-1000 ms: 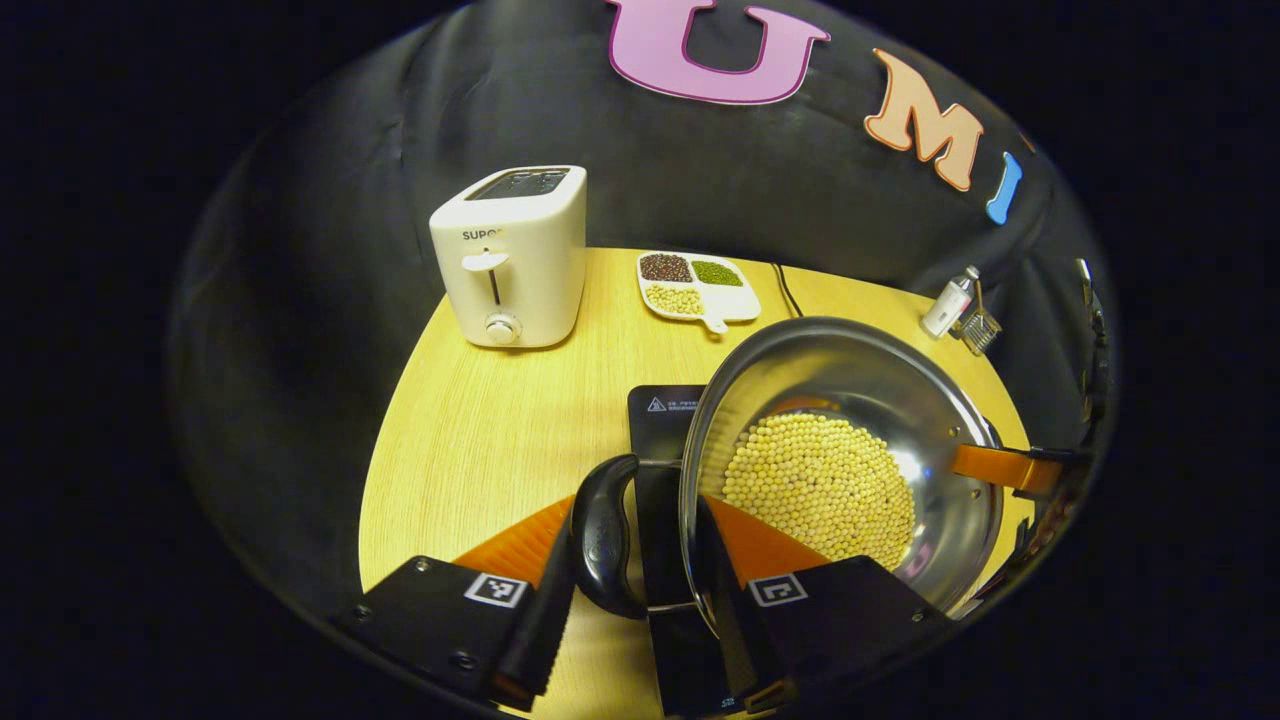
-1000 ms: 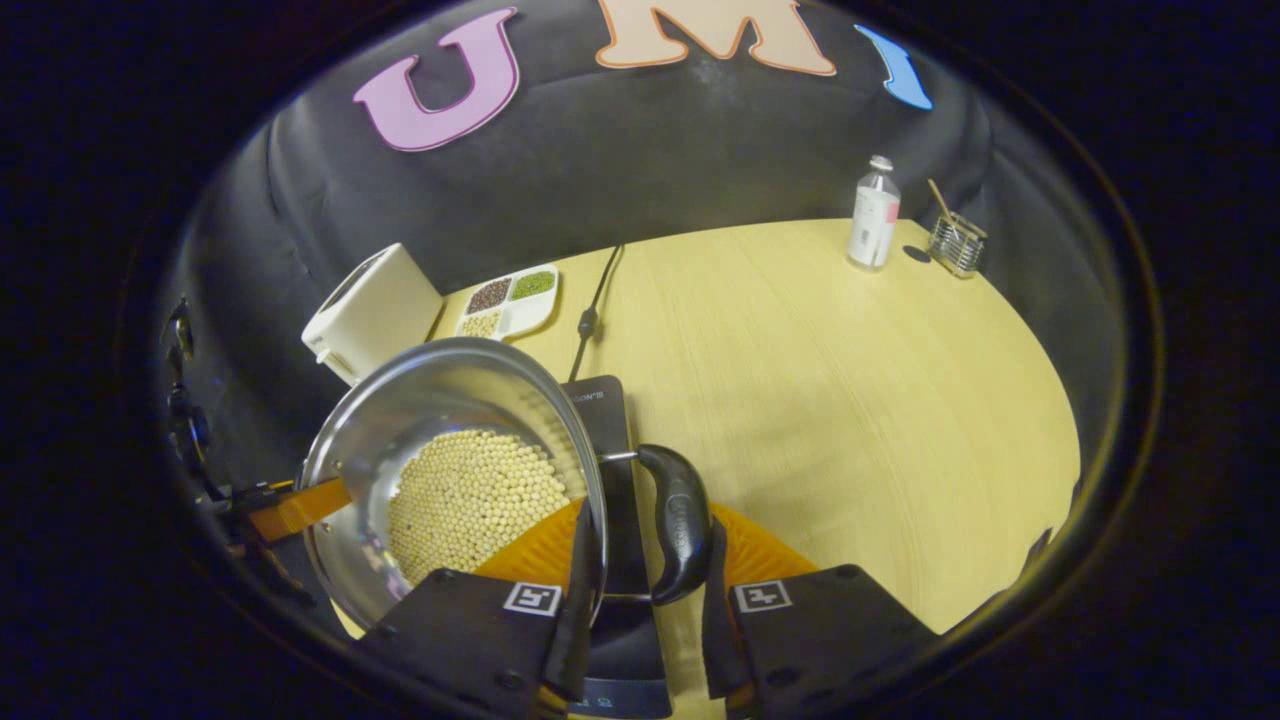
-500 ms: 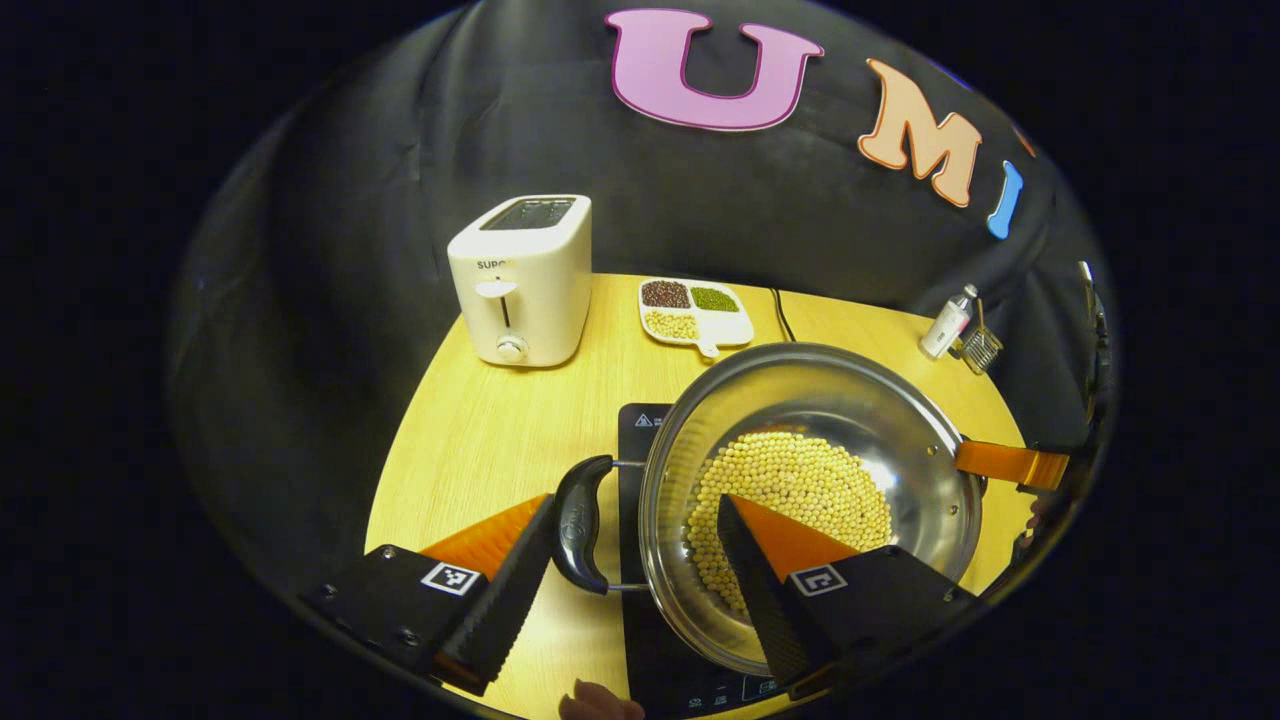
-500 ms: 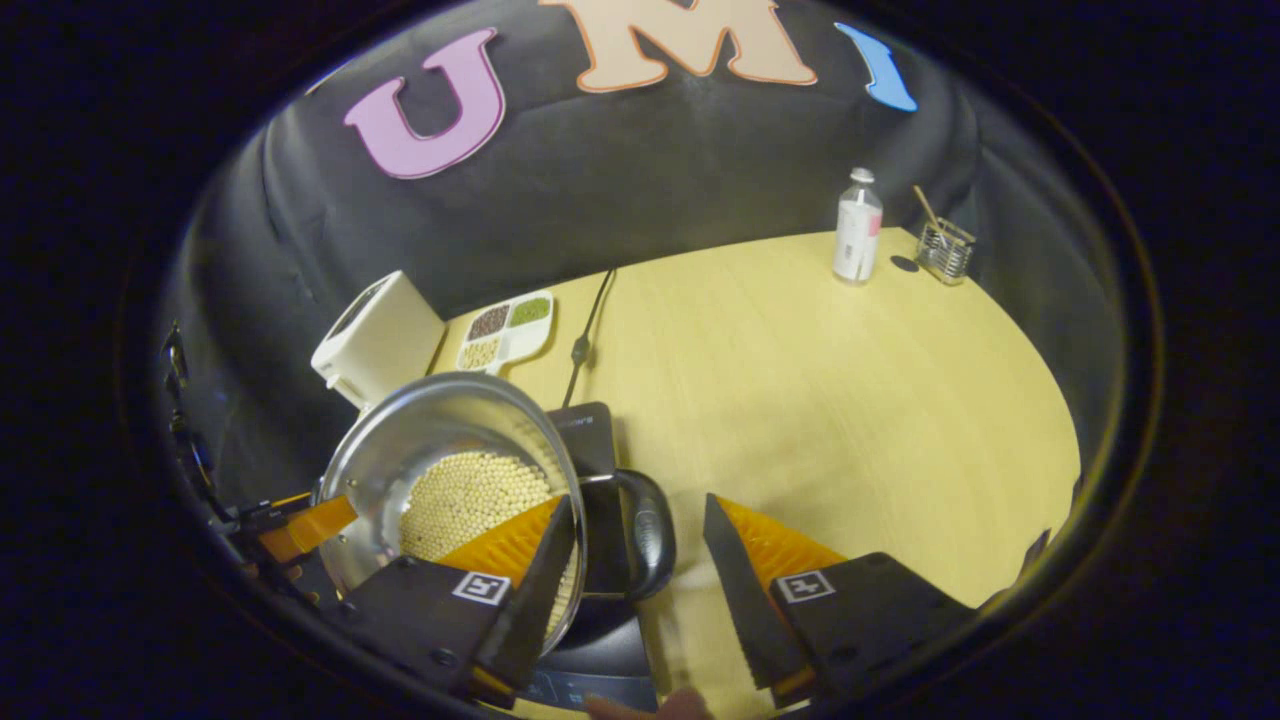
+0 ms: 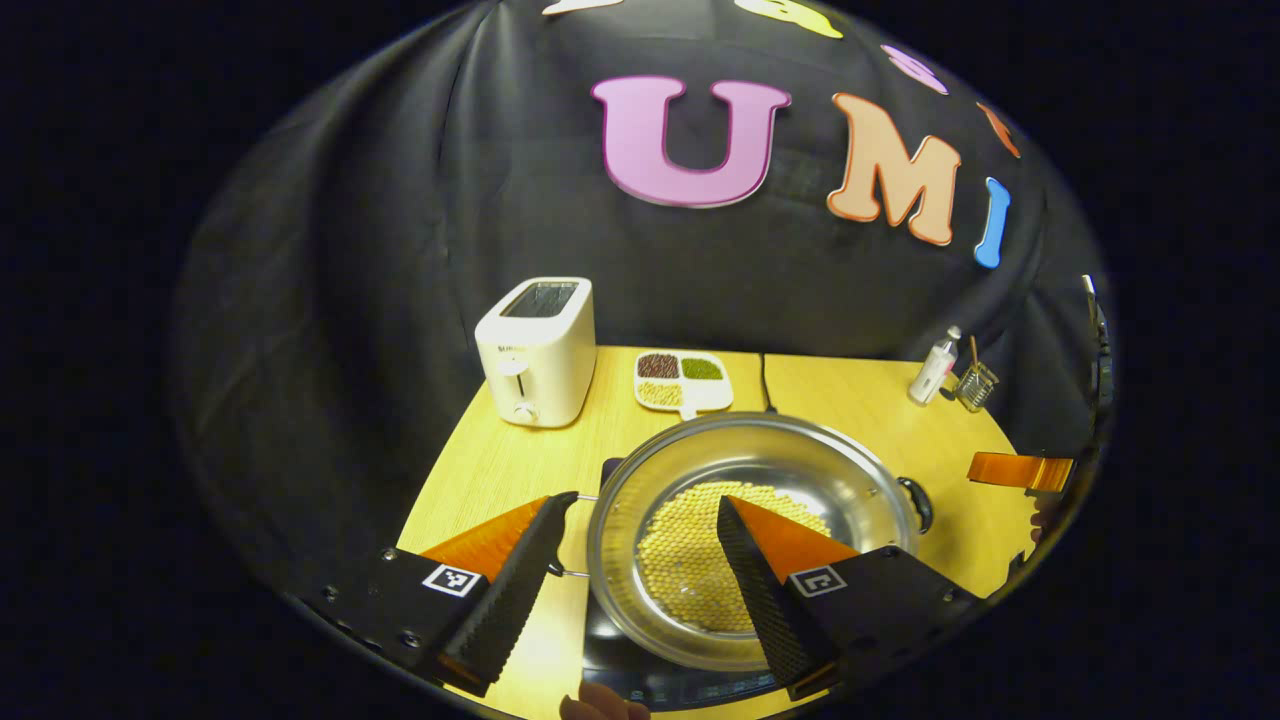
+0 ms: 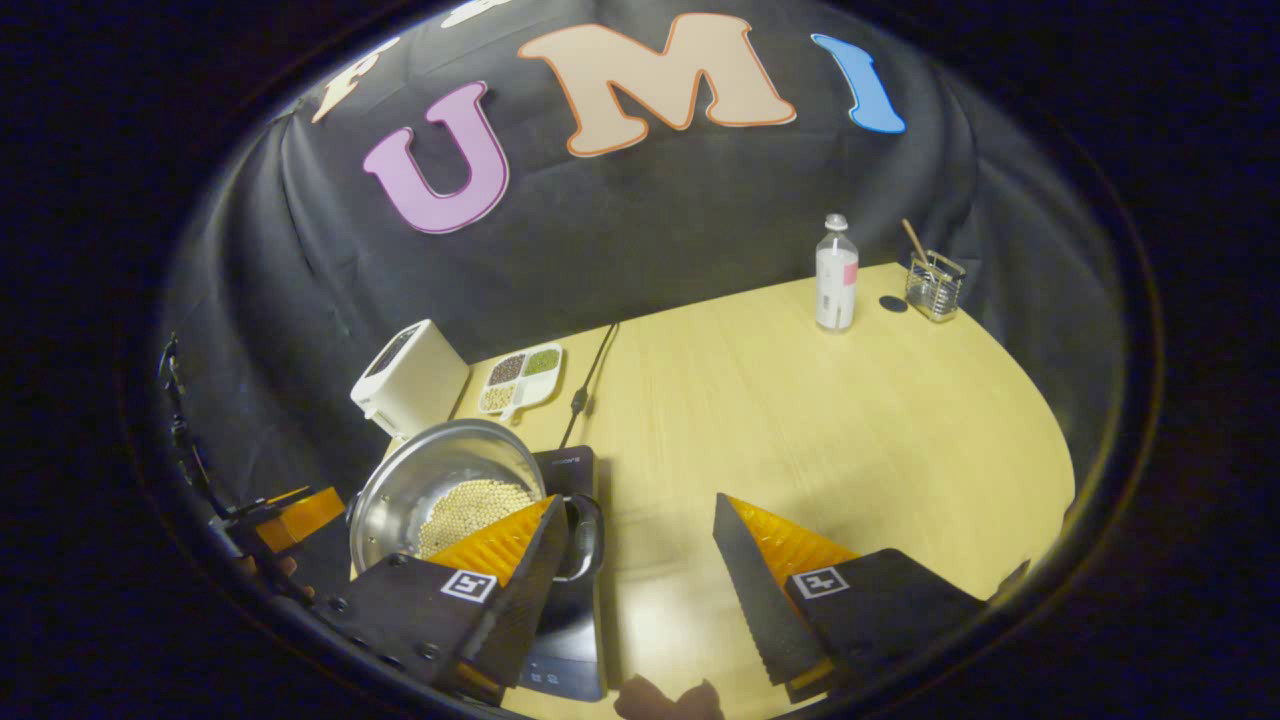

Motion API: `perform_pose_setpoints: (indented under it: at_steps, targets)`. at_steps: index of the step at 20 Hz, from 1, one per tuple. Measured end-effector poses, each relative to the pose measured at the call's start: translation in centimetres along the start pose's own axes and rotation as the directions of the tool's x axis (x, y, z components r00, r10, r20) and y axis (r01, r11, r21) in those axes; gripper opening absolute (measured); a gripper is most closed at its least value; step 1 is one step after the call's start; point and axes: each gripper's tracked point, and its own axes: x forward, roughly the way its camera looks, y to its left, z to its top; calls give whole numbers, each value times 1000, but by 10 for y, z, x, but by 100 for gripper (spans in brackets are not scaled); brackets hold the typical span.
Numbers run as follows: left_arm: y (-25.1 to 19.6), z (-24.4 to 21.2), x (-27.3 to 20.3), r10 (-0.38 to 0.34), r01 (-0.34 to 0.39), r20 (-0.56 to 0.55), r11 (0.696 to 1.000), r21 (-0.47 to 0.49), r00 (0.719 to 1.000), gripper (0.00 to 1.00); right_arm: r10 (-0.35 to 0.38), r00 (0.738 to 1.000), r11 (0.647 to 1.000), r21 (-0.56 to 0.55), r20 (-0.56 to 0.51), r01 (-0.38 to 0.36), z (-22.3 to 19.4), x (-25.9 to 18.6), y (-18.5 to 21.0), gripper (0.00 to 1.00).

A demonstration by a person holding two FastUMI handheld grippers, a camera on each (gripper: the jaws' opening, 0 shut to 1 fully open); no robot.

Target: First push the handle of the pot to place it horizontally, then grasp the pot with both hands and set it on the induction cooktop.

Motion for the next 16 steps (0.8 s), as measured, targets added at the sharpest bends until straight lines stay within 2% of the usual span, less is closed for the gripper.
perform_pose_setpoints:
  at_steps: [2,3,4,5,7,9,11,14,15,16]
  targets:
    - [-19,13,-22,17,-17,40,1000,14,999,96,25,999,999,-25,43,-24,16,-18,-12,91]
    - [-28,23,-33,26,-28,71,1000,15,997,100,40,997,998,-45,63,-38,24,-29,-16,91]
    - [-38,32,-47,34,-35,98,999,13,995,92,55,994,997,-67,90,-49,34,-41,-21,87]
    - [-48,42,-61,41,-42,134,999,7,990,95,67,990,994,-90,124,-56,45,-53,-27,91]
    - [-72,63,-91,36,-36,201,999,-6,979,95,97,979,990,-121,180,-75,63,-83,-35,91]
    - [-97,79,-124,20,-14,261,1000,-24,965,95,124,966,986,-140,227,-94,76,-114,-44,87]
    - [-117,94,-153,15,-8,308,1000,-24,951,95,133,952,983,-157,276,-92,91,-145,-55,91]
    - [-141,118,-202,-1,4,386,1000,-8,923,95,136,930,981,-177,342,-78,110,-187,-66,87]
    - [-148,124,-215,-9,14,410,1000,-9,912,92,134,922,981,-178,363,-73,116,-202,-69,87]
    - [-155,129,-228,-19,25,428,1000,-9,903,94,134,910,982,-176,393,-69,125,-218,-69,87]
